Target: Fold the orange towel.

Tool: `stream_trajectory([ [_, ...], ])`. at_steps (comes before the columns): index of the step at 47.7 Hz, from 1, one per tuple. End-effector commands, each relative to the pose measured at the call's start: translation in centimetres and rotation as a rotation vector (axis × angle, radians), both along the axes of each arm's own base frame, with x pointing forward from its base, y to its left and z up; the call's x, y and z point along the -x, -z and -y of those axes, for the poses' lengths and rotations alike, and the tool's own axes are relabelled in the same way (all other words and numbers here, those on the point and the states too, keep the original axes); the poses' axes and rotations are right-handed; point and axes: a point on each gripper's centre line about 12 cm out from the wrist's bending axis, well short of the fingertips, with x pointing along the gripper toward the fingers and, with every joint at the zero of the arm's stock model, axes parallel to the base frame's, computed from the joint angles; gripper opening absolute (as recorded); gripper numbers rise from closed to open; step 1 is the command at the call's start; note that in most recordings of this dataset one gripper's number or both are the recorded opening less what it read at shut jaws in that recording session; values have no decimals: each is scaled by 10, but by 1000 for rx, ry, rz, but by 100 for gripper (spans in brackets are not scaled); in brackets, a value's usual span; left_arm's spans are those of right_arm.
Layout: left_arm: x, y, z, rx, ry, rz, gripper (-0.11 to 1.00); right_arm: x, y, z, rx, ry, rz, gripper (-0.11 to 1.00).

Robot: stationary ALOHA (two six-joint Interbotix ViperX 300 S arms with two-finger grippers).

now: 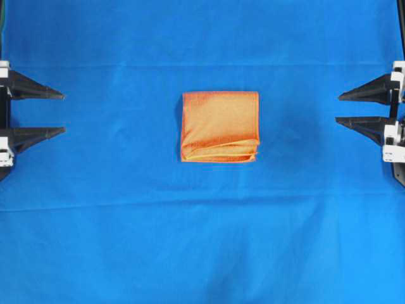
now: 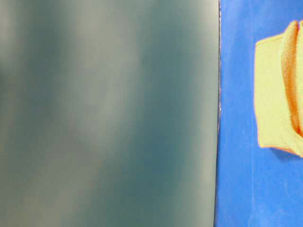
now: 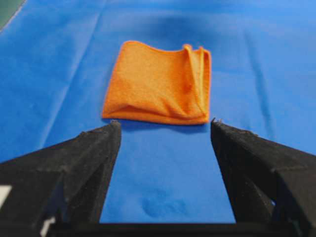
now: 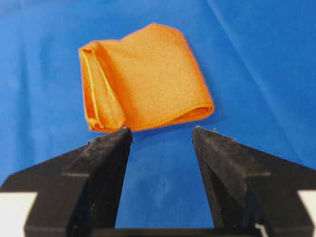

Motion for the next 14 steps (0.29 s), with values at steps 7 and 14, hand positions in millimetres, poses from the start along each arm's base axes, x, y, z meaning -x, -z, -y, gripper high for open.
stream_trajectory([
  [7,-2,-2,-1,3,-4,2,67,-3,-4,0,-1,-3,13,57],
  [14,-2,-2,-1,3,-4,0,67,-2,-4,0,-1,-2,12,57],
])
